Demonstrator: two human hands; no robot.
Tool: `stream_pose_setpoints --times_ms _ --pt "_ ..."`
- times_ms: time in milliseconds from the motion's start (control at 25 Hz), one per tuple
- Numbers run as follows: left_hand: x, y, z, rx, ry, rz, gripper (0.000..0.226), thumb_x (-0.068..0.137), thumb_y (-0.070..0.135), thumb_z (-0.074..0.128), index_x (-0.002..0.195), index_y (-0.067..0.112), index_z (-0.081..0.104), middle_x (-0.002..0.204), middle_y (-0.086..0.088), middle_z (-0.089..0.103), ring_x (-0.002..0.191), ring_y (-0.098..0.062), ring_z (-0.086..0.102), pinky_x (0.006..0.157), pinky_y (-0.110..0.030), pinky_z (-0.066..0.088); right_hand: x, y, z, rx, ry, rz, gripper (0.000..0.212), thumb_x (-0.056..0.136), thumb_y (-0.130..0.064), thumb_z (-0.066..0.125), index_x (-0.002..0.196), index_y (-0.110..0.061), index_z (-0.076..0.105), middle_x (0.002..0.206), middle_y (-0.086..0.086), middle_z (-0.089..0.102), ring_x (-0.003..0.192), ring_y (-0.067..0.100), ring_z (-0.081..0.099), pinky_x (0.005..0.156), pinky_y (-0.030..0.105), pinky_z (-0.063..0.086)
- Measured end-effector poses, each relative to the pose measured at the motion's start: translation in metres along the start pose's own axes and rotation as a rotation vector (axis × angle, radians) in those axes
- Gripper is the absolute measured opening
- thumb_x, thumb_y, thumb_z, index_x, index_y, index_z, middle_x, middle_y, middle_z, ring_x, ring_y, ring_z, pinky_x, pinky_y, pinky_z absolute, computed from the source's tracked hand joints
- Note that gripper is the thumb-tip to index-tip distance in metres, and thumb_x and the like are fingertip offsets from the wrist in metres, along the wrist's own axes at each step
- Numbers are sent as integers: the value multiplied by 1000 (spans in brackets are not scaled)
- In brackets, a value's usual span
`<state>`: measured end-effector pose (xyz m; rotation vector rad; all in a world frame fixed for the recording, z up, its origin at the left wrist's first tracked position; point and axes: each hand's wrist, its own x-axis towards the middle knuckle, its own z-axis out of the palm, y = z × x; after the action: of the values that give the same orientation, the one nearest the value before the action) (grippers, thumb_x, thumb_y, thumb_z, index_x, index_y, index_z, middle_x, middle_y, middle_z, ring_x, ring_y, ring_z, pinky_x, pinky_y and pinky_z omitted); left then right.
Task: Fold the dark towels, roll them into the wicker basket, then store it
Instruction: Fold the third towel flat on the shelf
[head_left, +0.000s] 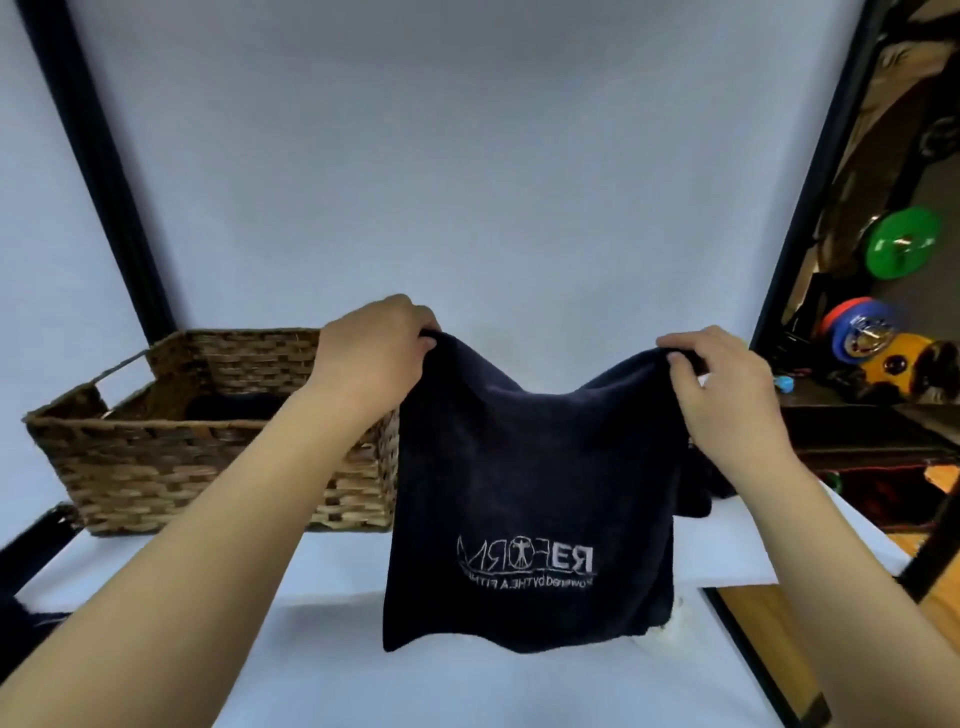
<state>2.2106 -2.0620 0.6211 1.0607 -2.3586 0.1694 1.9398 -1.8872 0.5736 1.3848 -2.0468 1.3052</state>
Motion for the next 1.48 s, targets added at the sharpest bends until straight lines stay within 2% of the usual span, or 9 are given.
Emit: stream_pose_setpoints --times_ms 160,440,680,840,1040,1120,1200,1320,1480 --pt "81 16 27 57 -133 -154 27 105 29 45 121 26 66 121 -1 64 103 -27 62 75 -34 43 68 38 26 104 0 186 14 101 -19 55 106 -24 67 92 -12 62 93 14 61 73 15 40" --pt "134 25 -11 -64 395 -125 27 105 29 47 120 25 69 118 -2 58 108 -28 57 75 -37 40 143 39 1 388 343 163 7 101 -21 57 103 -20 64 92 -8 64 78 -4 58 66 3 40" --pt "31 21 71 546 -204 136 24 97 21 55 119 23 66 125 -4 55 120 -28 46 95 -37 40 -15 83 59 118 -26 -26 13 92 -9 68 92 -21 64 115 -8 58 107 18 53 91 21 36" --pt "-57 23 127 520 -635 161 30 100 13 48 127 18 60 135 -5 51 127 -27 45 101 -36 35 -142 79 99 -139 -347 -176 22 85 -13 77 89 -28 62 89 -19 51 87 6 46 77 24 35" --pt "-81 50 150 -412 -644 74 28 106 23 43 125 25 64 128 10 60 113 -14 59 98 -34 49 -193 26 128 -16 -382 -183 6 94 -25 59 96 -25 64 90 -12 55 83 10 46 77 25 36" --pt "-85 55 155 -537 -670 37 29 108 29 41 124 28 64 121 14 65 109 -10 60 97 -32 50 -203 9 134 117 -478 -190 17 99 -28 50 101 -21 65 95 -10 60 86 12 49 79 24 39" --pt "-85 43 162 -486 -709 13 27 107 36 42 110 29 67 106 11 70 98 -14 65 89 -37 53 -200 7 129 213 -597 -246 20 101 -29 48 100 -19 66 97 -9 62 88 13 52 80 25 42" --pt "-72 22 159 -174 -738 -37 33 101 49 48 90 25 68 81 6 70 80 -15 67 74 -38 55 -157 43 122 146 -455 -165 20 99 -26 48 86 -20 62 85 -12 57 80 11 49 75 28 45" --pt "-47 55 159 93 -643 29 35 98 53 51 88 23 68 83 7 66 79 -18 64 71 -33 53 -92 95 115 -402 -589 149 22 102 -29 44 106 -16 61 107 -1 63 104 24 51 91 35 44"
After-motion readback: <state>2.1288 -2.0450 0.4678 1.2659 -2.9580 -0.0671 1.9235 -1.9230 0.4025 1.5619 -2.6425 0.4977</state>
